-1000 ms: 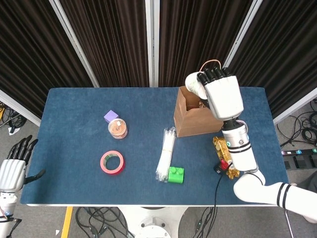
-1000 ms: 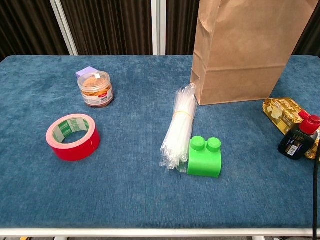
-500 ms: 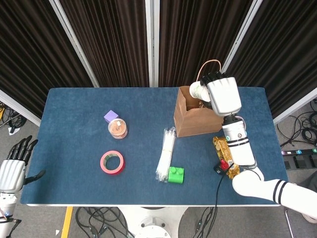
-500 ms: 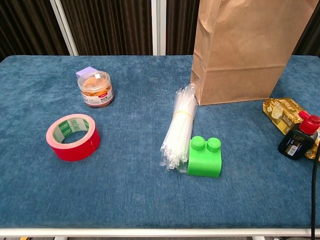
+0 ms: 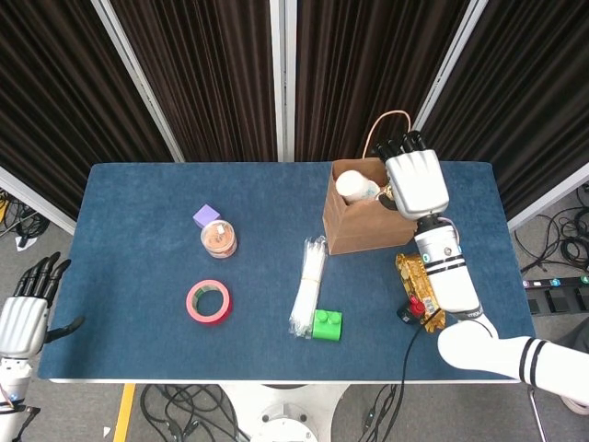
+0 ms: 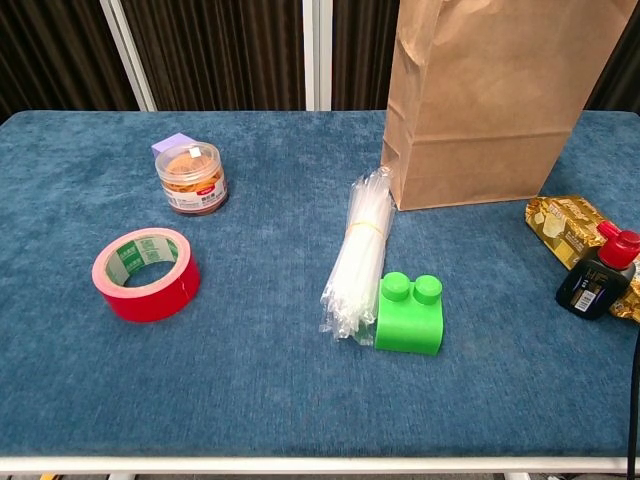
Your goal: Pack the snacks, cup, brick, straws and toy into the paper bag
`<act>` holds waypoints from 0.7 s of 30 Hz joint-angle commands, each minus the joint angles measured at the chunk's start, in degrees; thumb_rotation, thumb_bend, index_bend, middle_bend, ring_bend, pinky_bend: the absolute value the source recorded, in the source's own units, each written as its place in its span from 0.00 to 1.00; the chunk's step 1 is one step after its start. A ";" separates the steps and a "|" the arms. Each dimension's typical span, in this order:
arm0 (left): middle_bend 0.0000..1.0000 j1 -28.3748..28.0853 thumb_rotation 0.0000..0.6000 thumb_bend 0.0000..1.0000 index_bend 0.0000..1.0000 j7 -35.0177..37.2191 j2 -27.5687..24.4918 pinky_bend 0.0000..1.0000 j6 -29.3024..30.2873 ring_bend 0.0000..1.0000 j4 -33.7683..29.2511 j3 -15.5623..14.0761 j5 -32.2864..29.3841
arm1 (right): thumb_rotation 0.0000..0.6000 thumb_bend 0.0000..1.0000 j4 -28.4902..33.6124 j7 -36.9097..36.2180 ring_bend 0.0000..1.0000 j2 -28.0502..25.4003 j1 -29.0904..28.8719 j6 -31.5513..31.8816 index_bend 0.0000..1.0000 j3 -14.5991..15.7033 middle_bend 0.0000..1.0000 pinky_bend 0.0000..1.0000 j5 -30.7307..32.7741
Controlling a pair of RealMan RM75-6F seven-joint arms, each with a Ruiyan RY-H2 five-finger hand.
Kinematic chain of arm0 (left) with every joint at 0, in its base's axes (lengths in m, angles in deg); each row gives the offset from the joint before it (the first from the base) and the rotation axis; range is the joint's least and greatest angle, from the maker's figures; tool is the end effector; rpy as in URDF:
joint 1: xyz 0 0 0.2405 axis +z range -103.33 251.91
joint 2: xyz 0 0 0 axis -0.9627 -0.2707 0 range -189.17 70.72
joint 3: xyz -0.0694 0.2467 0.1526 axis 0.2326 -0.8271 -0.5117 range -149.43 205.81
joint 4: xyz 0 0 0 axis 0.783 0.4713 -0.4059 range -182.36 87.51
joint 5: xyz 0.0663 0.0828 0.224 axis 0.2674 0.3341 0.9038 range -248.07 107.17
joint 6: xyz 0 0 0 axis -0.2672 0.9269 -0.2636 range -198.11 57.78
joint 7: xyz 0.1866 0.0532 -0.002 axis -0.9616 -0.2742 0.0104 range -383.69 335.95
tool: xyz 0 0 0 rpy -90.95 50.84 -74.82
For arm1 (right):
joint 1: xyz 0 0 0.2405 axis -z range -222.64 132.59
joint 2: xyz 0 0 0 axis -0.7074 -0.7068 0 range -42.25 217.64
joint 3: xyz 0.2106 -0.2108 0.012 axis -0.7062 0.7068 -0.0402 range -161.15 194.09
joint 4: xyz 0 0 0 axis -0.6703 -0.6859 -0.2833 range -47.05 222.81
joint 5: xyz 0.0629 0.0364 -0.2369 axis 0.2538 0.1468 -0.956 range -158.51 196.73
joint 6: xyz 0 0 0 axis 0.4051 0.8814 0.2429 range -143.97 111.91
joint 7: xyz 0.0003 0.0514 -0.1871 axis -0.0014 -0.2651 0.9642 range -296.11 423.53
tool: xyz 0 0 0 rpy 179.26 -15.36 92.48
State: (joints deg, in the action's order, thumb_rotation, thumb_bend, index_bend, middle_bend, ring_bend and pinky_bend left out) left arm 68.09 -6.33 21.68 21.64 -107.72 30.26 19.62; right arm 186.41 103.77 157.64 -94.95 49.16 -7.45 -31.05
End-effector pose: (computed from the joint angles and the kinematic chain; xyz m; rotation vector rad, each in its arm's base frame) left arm -0.4204 0.2483 0.1061 -1.3861 -0.8159 -1.0556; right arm -0.0745 -0.4961 0.1218 1.5588 -0.5294 0.9751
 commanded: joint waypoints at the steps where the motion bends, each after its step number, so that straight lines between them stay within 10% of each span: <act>1: 0.11 -0.02 1.00 0.18 0.13 -0.08 0.03 0.14 -0.04 0.01 0.02 0.02 -0.03 | 1.00 0.00 0.15 0.23 0.13 -0.18 -0.38 0.08 0.24 0.48 0.27 0.15 0.50; 21: 0.11 -0.47 1.00 0.18 0.13 -1.16 -0.09 0.14 -0.19 0.01 -1.03 -0.02 0.39 | 1.00 0.00 12.34 -13.46 0.15 -11.79 6.93 10.56 0.24 -3.14 0.28 0.18 -12.35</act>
State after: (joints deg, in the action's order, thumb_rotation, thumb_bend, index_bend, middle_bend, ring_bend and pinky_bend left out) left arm 67.65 -7.43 21.63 21.43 -108.68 30.25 19.96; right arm 196.57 92.92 148.03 -90.20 58.32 -10.77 -40.75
